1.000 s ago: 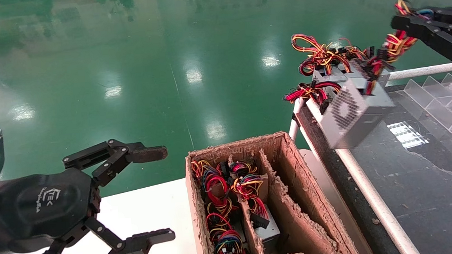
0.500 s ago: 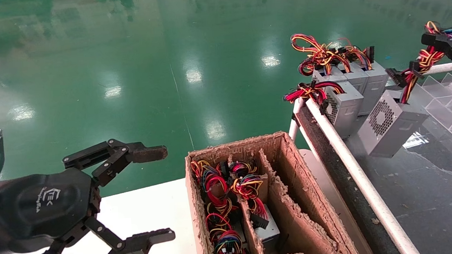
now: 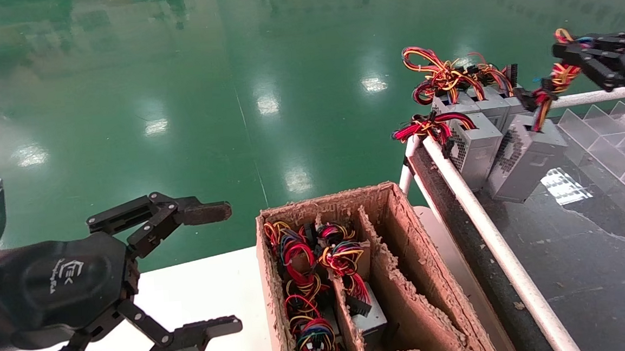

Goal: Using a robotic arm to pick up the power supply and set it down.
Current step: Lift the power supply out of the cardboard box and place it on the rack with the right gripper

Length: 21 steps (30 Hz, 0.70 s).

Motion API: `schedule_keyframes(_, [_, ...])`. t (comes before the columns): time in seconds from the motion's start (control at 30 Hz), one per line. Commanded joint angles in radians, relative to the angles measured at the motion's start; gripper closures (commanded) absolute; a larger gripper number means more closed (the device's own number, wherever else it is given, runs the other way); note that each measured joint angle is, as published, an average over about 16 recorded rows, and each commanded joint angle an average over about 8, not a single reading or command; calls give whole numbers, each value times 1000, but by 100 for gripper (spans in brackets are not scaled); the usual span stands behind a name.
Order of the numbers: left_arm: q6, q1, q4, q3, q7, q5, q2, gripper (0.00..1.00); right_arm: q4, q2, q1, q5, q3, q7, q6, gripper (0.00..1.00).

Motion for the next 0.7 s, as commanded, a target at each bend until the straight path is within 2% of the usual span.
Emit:
schedule_keyframes(0.03, [0, 0, 0, 0, 0, 0, 0, 0, -29, -25, 19, -12, -7, -16, 12, 100])
schedule_keyframes(0.57, [0, 0, 0, 0, 0, 0, 0, 0, -186, -152, 99, -45, -25, -130, 90, 100])
schedule_keyframes(0.63, [0, 0, 0, 0, 0, 0, 0, 0, -205, -159, 102, -42, -23, -134, 94, 93])
schedule_keyframes(0.7, [0, 0, 0, 0, 0, 0, 0, 0, -223, -163, 106, -38, -21, -135, 96, 69])
